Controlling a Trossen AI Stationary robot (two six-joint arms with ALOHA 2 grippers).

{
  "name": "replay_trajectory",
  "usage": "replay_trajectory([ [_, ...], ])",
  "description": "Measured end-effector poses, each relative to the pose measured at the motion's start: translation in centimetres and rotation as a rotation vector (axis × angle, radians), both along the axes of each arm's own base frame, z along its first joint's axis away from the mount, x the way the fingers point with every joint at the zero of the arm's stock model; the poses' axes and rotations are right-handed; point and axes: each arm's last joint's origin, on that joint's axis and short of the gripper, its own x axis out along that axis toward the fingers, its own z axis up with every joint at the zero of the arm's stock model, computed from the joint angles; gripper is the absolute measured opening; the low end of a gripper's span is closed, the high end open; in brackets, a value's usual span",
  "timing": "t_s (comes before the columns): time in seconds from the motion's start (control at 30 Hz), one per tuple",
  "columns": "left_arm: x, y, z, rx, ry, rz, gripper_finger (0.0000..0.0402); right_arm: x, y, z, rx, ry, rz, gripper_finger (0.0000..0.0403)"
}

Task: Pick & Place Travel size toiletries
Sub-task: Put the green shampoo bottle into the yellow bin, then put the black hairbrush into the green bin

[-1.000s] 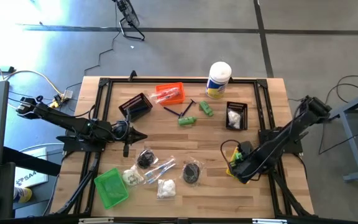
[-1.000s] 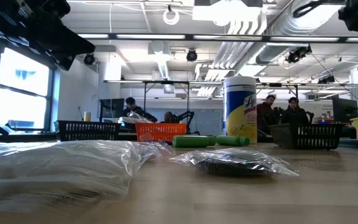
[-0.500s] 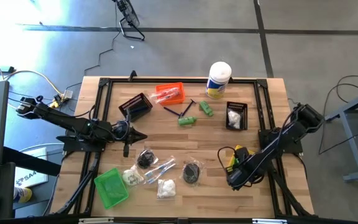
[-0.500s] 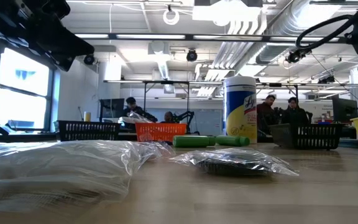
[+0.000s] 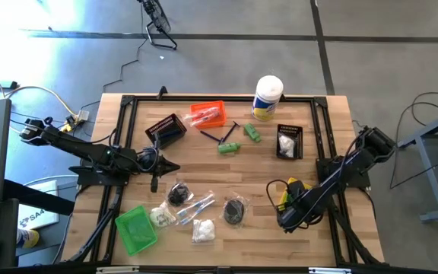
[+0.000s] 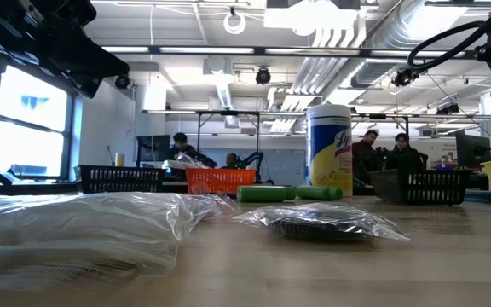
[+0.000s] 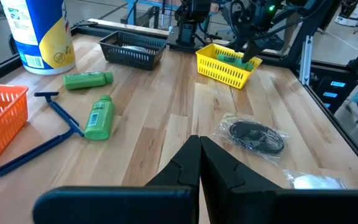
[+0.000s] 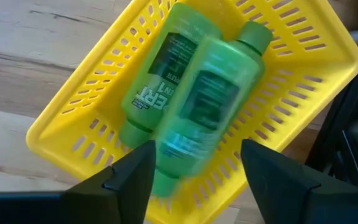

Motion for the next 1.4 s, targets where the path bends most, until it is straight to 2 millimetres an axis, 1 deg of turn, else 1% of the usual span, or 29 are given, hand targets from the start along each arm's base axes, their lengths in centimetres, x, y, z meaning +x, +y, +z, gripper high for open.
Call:
replay_trajectory([
  [0.07,0.0,0.0,0.0,0.0,0.0,0.0,0.0,0.0,0.0,0.0,-0.004,-0.003,0.002,0.0243],
  [0.17,0.0,0.0,0.0,0.0,0.0,-0.001,0.0,-0.1,-0.1,0.2,-0.012,-0.009,0.011,0.0246],
  [0.37,0.0,0.0,0.0,0.0,0.0,0.0,0.0,-0.5,-0.6,1.4,0.003,-0.056,0.048,0.0223],
  [0.57,0.0,0.0,0.0,0.0,0.0,0.0,0.0,-0.8,-1.6,3.3,-0.026,-0.192,0.102,0.0196],
  [0.7,0.0,0.0,0.0,0.0,0.0,0.0,0.0,-0.3,-2.7,4.6,-0.067,-0.328,0.13,0.0182],
  [0.83,0.0,0.0,0.0,0.0,0.0,0.0,0.0,1.1,-3.8,5.6,-0.114,-0.484,0.199,0.0171],
  [0.97,0.0,0.0,0.0,0.0,0.0,0.0,0.0,3.5,-4.8,6.2,-0.176,-0.63,0.295,0.0163],
  [1.13,0.0,0.0,0.0,0.0,-0.001,-0.001,0.0,6.6,-6.7,7.2,-0.247,-0.794,0.419,0.0155],
  [1.23,0.0,0.0,0.0,0.0,0.0,-0.001,0.0,7.9,-8.0,8.0,-0.322,-0.866,0.496,0.0151],
  [1.4,0.0,0.0,0.0,0.0,-0.001,0.0,0.0,9.2,-10.2,8.8,-0.456,-0.888,0.61,0.0148],
])
